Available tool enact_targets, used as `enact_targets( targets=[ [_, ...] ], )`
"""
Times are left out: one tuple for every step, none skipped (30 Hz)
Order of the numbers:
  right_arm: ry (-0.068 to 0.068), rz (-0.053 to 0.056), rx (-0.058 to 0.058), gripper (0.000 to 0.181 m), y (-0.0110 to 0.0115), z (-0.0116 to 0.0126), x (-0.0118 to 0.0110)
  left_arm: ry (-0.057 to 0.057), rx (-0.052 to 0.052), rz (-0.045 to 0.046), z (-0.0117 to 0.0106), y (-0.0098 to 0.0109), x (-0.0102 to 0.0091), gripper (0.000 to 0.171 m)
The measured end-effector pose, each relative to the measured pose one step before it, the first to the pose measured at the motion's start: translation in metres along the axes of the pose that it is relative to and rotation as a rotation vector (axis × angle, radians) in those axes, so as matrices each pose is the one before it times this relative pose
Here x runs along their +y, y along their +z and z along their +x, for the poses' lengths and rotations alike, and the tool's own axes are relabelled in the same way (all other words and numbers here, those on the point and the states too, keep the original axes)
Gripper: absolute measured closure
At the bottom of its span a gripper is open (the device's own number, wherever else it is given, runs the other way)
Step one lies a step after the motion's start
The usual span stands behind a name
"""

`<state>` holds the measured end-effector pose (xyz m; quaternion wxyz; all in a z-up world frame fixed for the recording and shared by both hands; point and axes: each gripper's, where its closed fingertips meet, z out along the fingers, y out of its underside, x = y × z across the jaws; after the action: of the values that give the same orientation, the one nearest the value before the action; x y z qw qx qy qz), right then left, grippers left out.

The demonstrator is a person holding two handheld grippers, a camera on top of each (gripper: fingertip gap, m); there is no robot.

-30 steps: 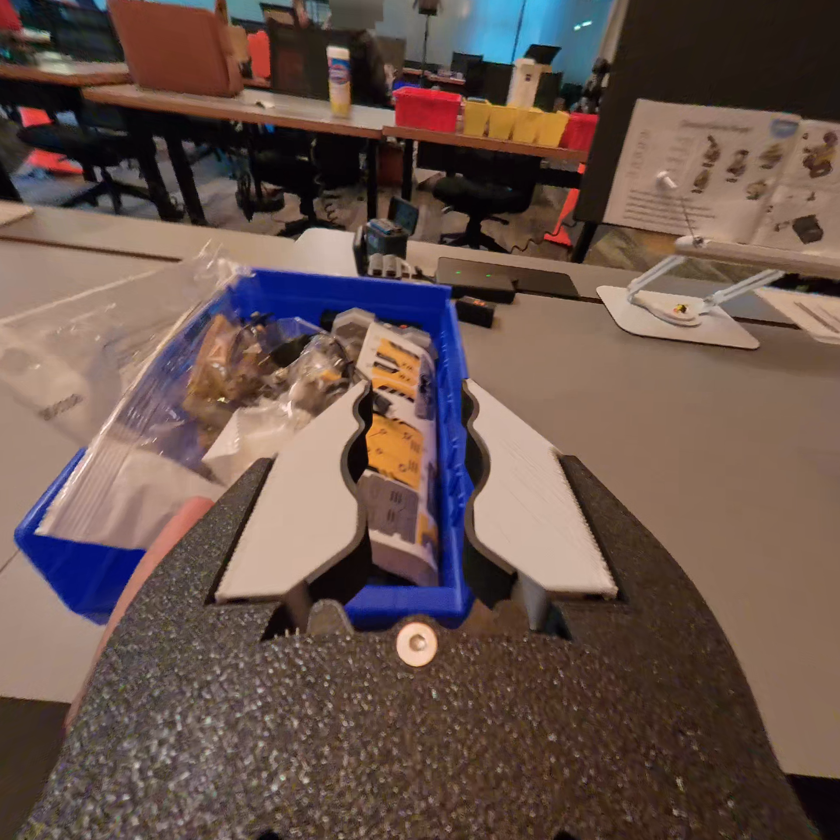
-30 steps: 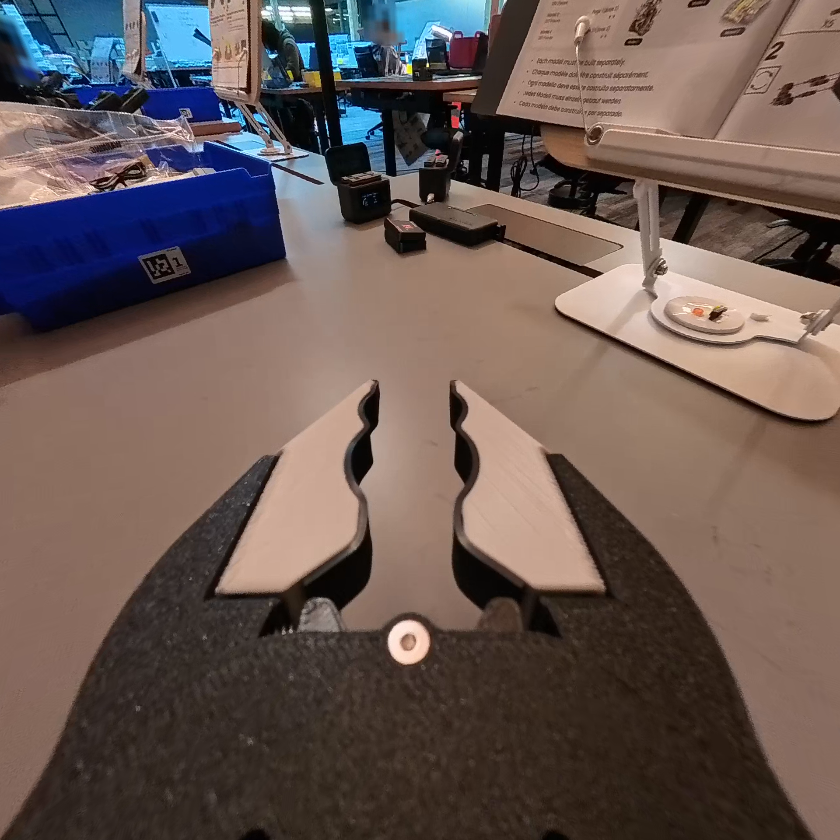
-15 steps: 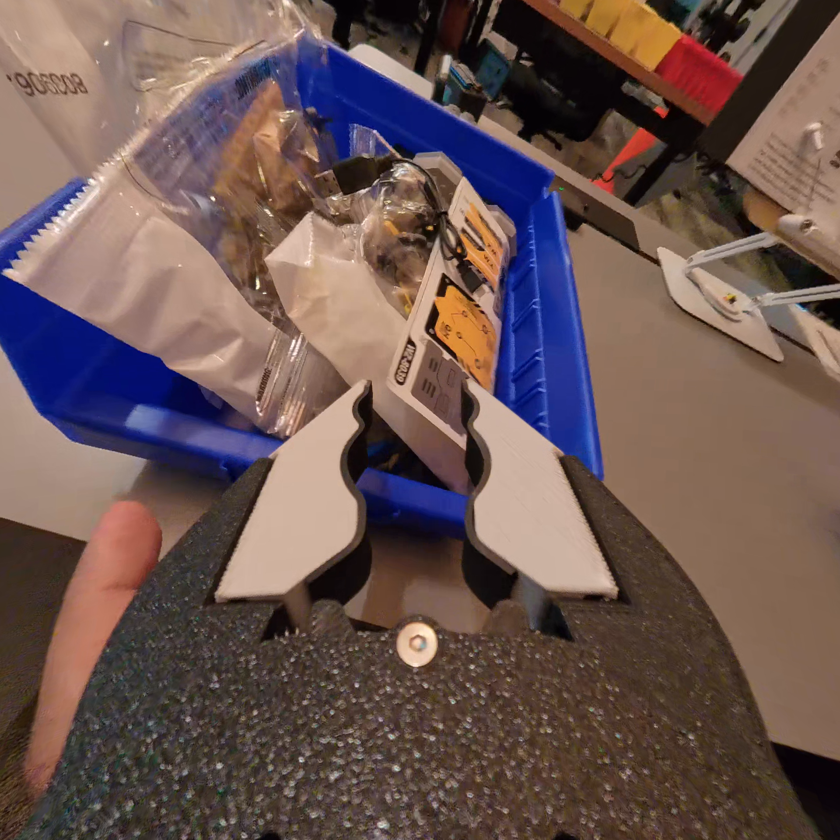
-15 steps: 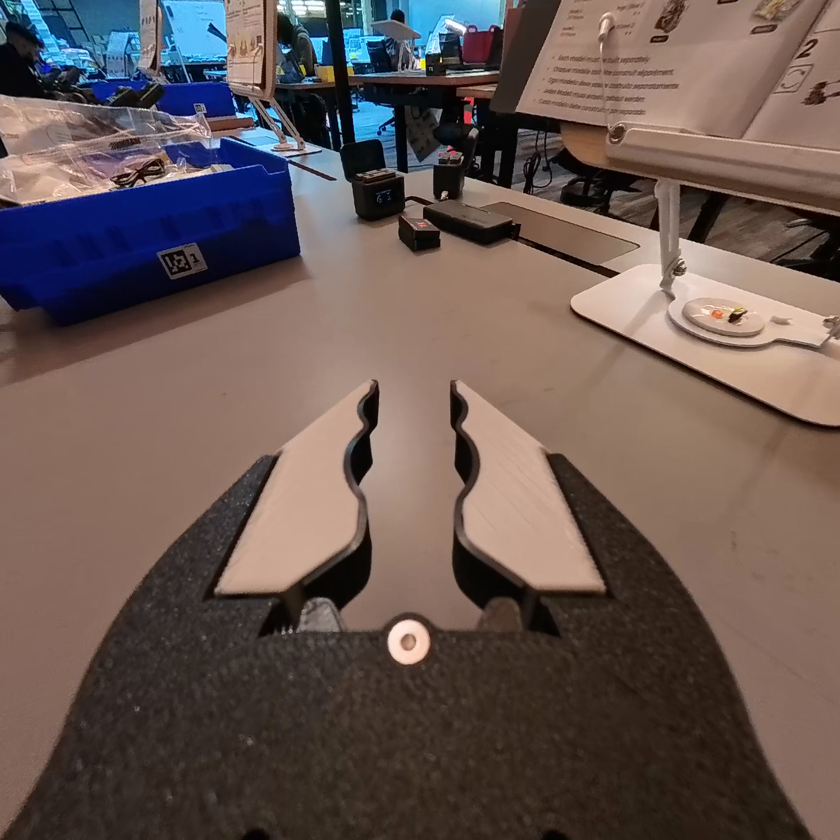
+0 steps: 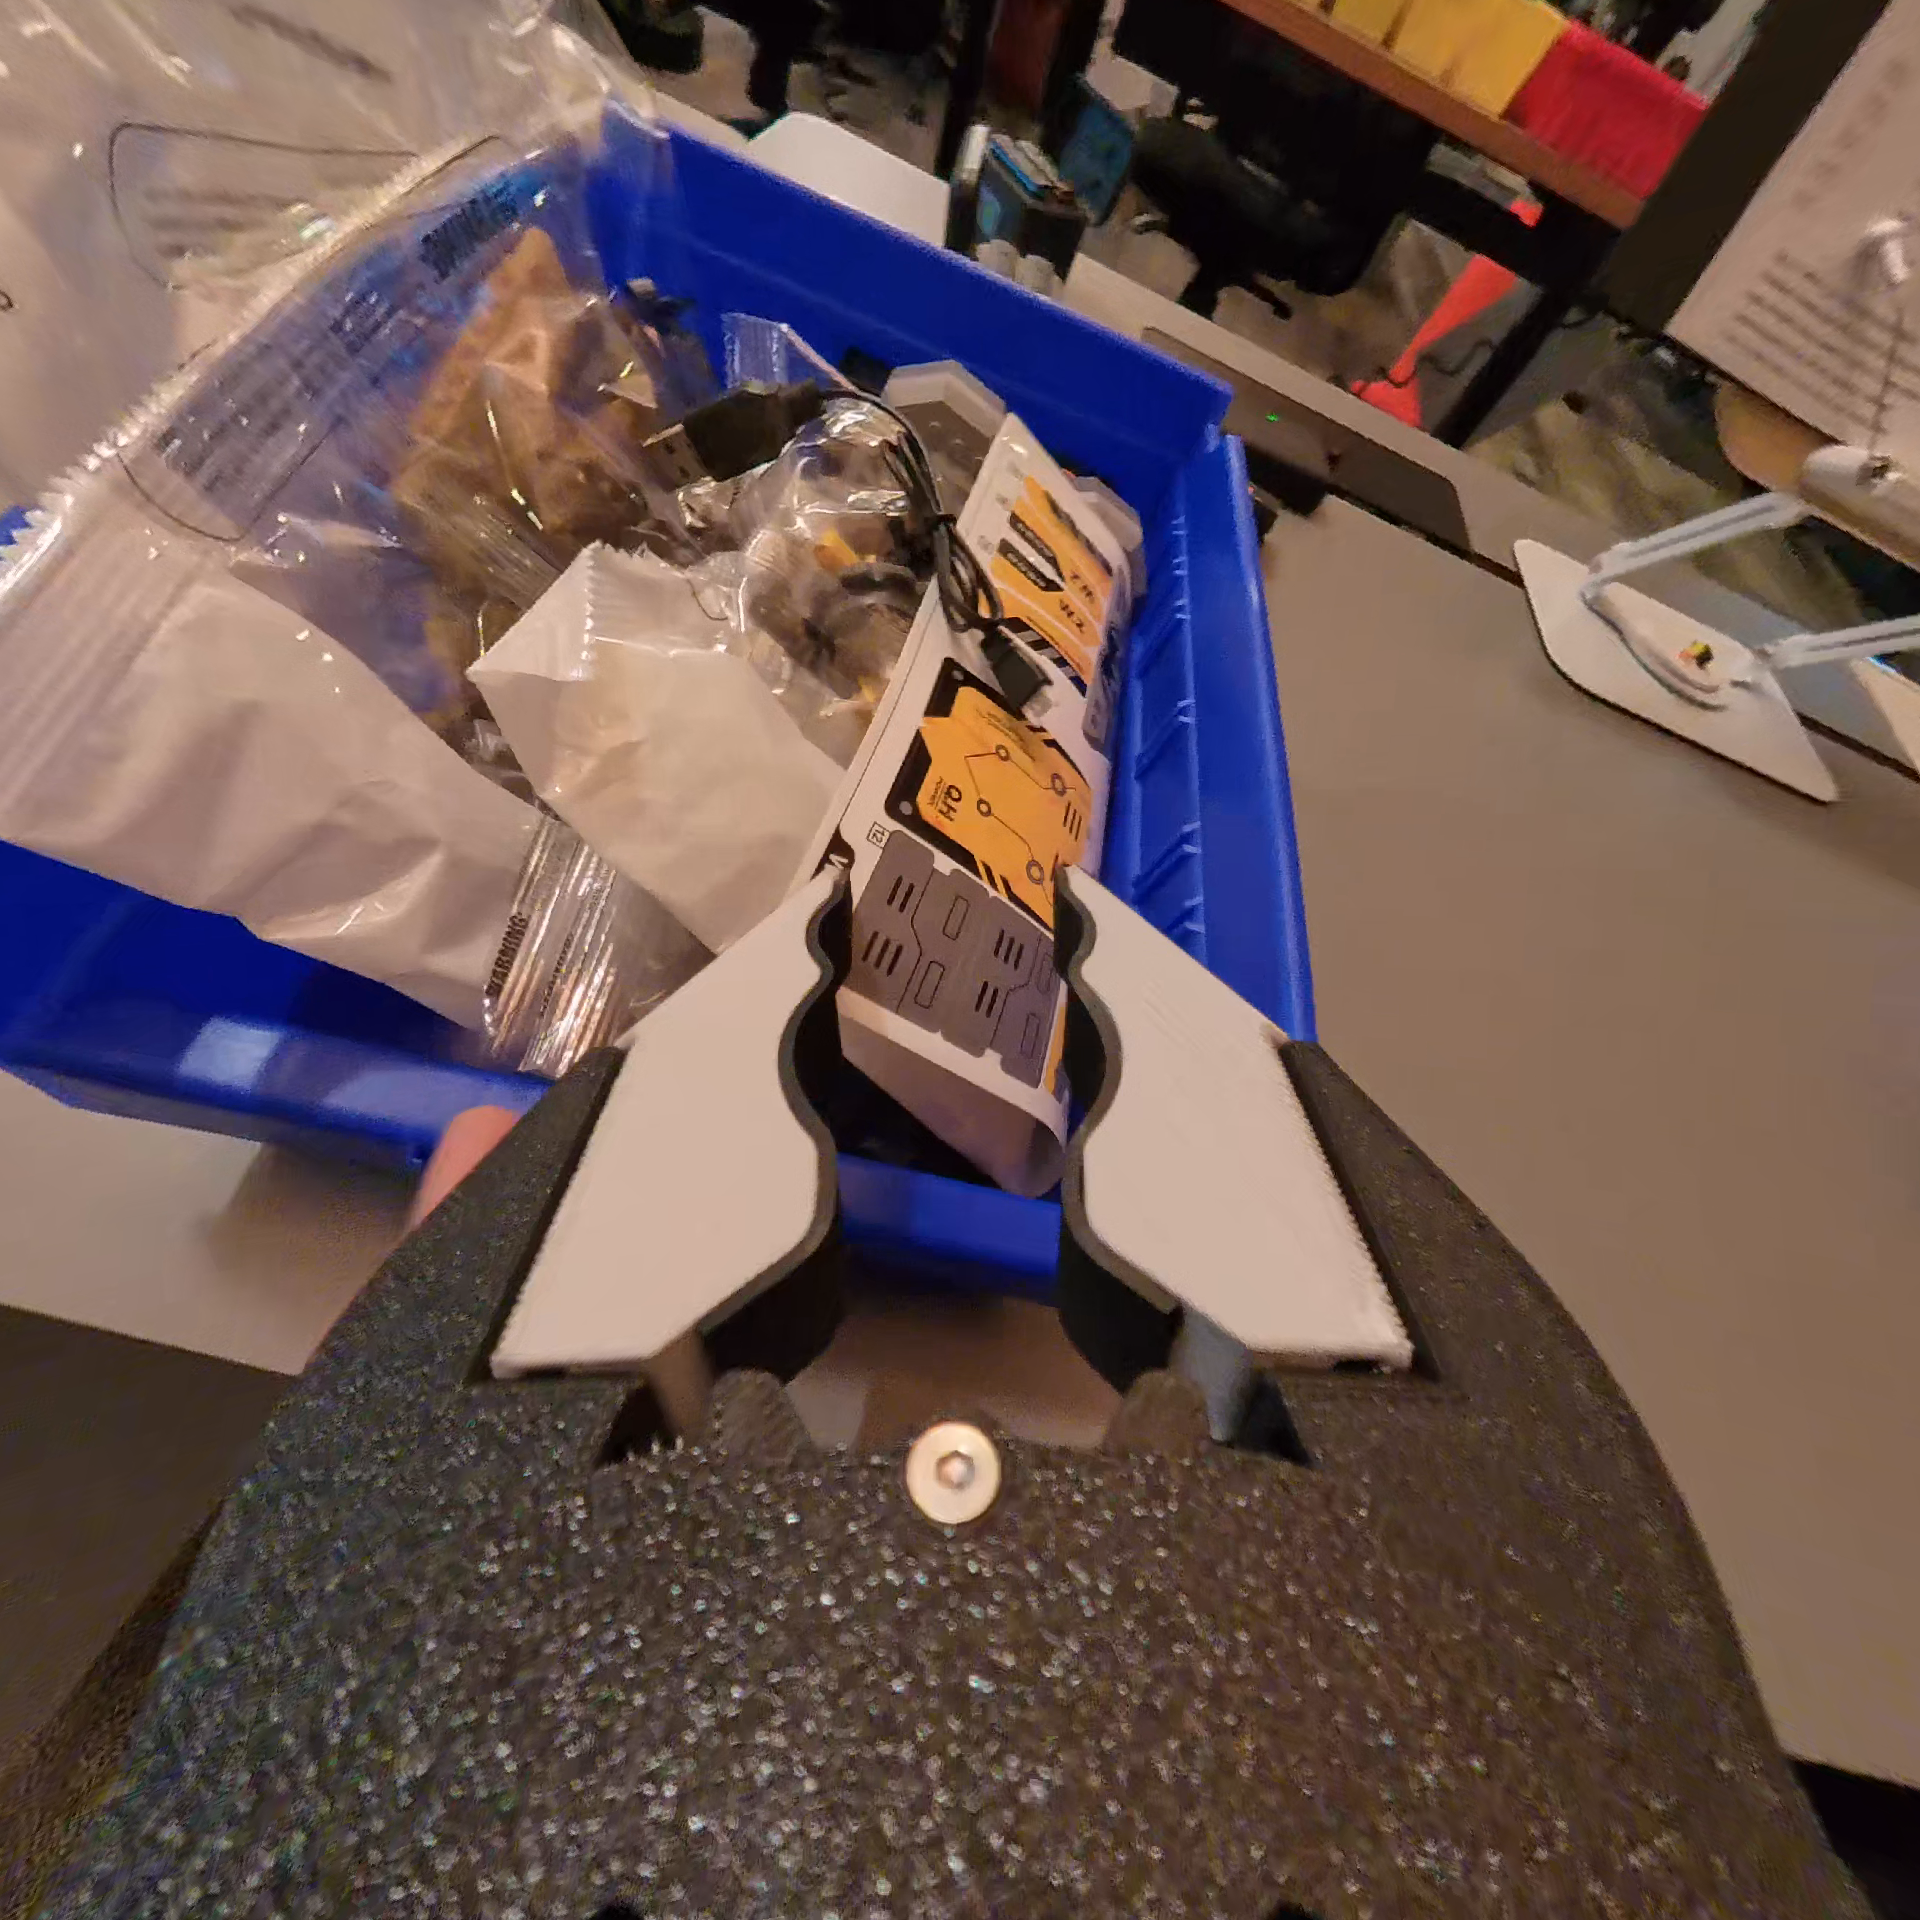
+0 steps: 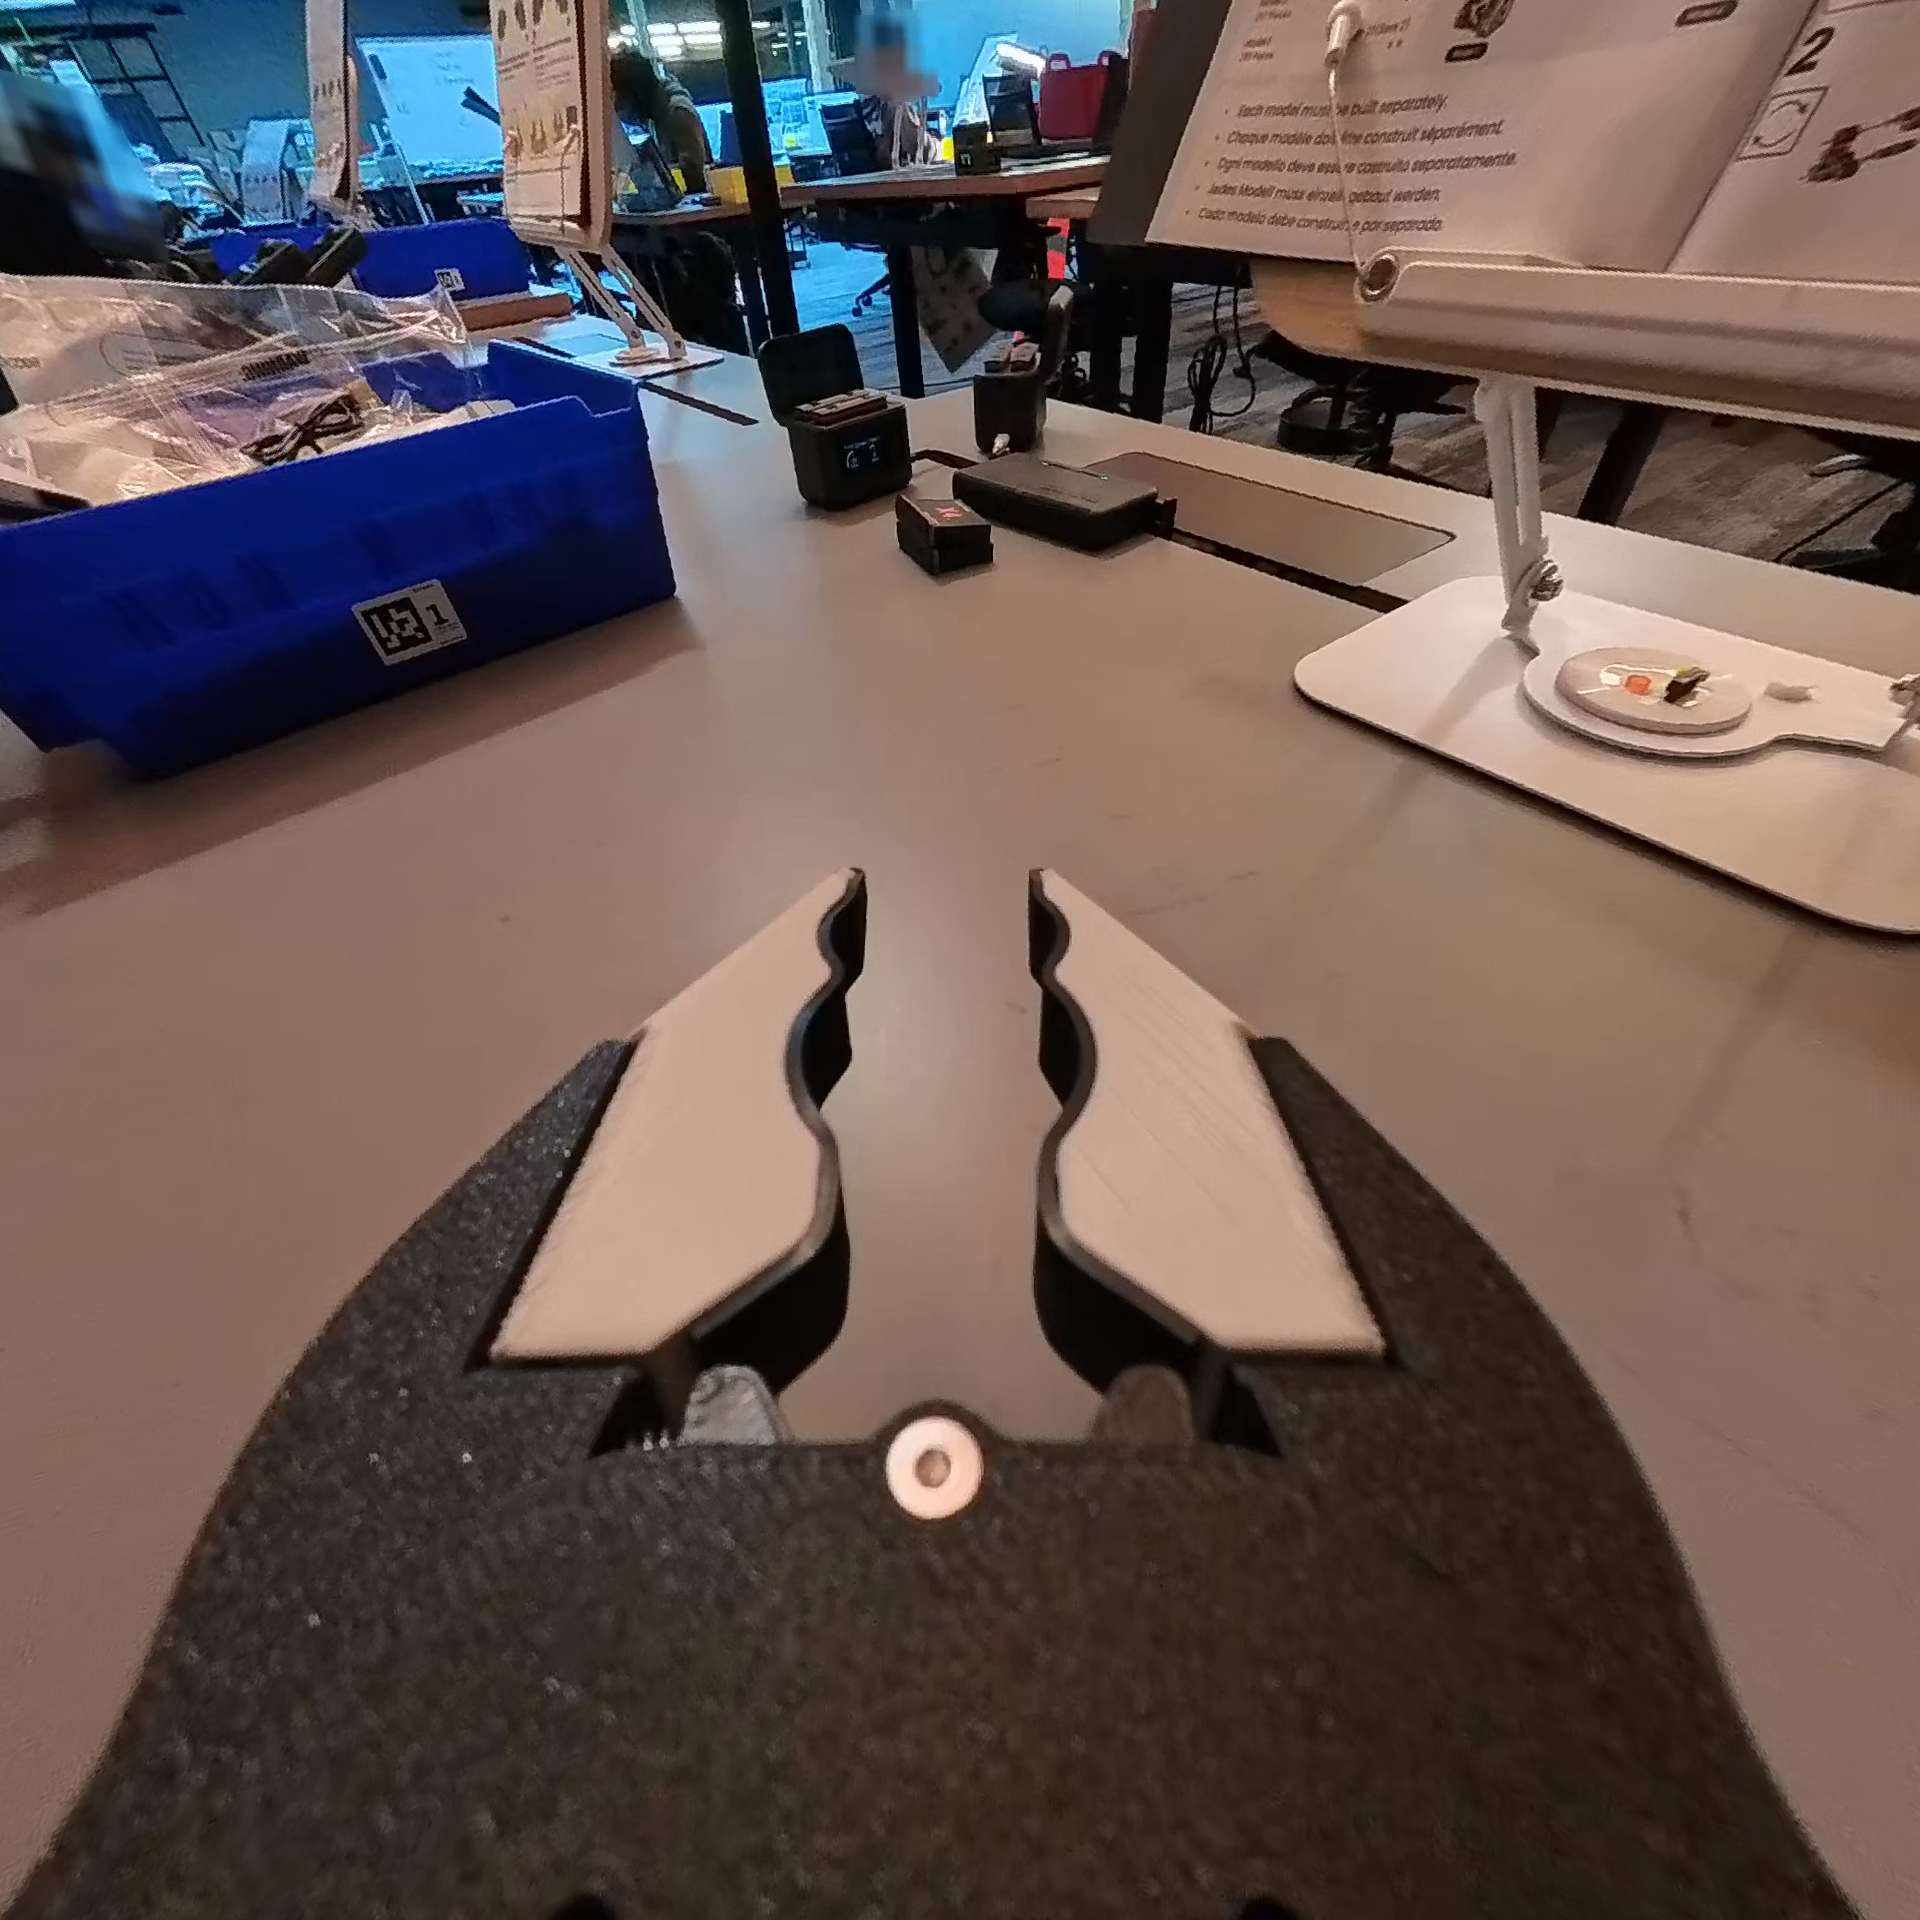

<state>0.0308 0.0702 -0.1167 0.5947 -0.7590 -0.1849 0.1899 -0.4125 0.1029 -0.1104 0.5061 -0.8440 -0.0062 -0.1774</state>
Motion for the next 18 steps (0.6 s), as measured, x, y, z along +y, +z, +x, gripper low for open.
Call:
enact_targets(
  targets=[
    [-0.0032,-0.0020,-0.0003,0.150,0.00016,-0.00046,0.00035,-0.0039,-0.0150,-0.00306,-0.00108,0.00186,0.00036,0.133],
    [-0.0034,0.0003,0.0012,0.150,-0.00010,-0.00024,-0.00018,0.0035,-0.0193,0.00169,-0.00198,0.00071,-0.00068,0.133],
    [-0.0029,0.0018,0.0020,0.150,-0.00032,0.00000,-0.00032,0.0062,-0.0268,0.01670,-0.00364,-0.00103,-0.00319,0.133],
    [-0.0021,0.0014,0.0013,0.150,-0.00027,-0.00011,-0.00029,0.0042,-0.0321,0.02728,-0.00538,-0.00263,-0.00508,0.133],
    [-0.0013,0.0005,0.0003,0.150,-0.00019,0.00001,-0.00033,-0.0015,-0.0352,0.02964,-0.00729,-0.00341,-0.00579,0.133],
    [-0.0007,0.0001,-0.0007,0.150,-0.00007,-0.00020,-0.00019,-0.0062,-0.0317,0.02804,-0.00778,-0.00359,-0.00558,0.133],
    [-0.0008,-0.0008,-0.0017,0.150,0.00004,-0.00035,0.00010,-0.0075,-0.0174,0.02035,-0.00626,-0.00304,-0.00369,0.133],
    [-0.0013,-0.0017,-0.0019,0.150,0.00019,-0.00046,0.00028,-0.0050,0.0071,0.00406,-0.00245,-0.00167,-0.00022,0.133],
    [-0.0021,-0.0018,-0.0017,0.150,0.00023,-0.00046,0.00029,-0.0052,0.0287,-0.01808,0.00129,-0.00003,0.00403,0.133],
    [-0.0028,-0.0016,-0.0012,0.150,0.00018,-0.00062,0.00029,-0.0117,0.0260,-0.03448,0.00183,0.00132,0.00698,0.133],
    [-0.0033,-0.0014,-0.0005,0.150,0.00022,-0.00048,0.00036,-0.0105,0.0090,-0.03497,0.00038,0.00230,0.00762,0.133],
    [-0.0033,-0.0014,-0.0001,0.150,0.00020,-0.00042,0.00026,0.0009,-0.0075,-0.01982,-0.00129,0.00183,0.00518,0.133],
    [-0.0030,-0.0012,0.0004,0.150,0.00021,-0.00038,0.00023,0.0122,-0.0098,-0.00211,-0.00082,0.00096,0.00219,0.133],
    [-0.0021,-0.0005,0.0009,0.150,0.00008,-0.00012,0.00006,0.0111,-0.0045,0.00759,0.00019,0.00025,-0.00007,0.133],
    [-0.0008,0.0000,0.0009,0.150,-0.00001,0.00005,0.00012,0.0017,-0.0023,0.00605,0.00061,0.00019,-0.00076,0.133],
    [0.0008,0.0002,0.0008,0.150,-0.00004,0.00014,-0.00002,-0.0056,-0.0006,-0.00106,0.00039,0.00070,-0.00033,0.133],
    [0.0023,0.0001,0.0003,0.150,-0.00001,0.00033,0.00008,-0.0040,0.0004,-0.00542,0.00024,0.00058,0.00001,0.133],
    [0.0034,0.0001,0.0001,0.150,-0.00005,0.00044,-0.00003,0.0004,0.0028,-0.00440,0.00043,0.00013,-0.00006,0.132]
  ],
)
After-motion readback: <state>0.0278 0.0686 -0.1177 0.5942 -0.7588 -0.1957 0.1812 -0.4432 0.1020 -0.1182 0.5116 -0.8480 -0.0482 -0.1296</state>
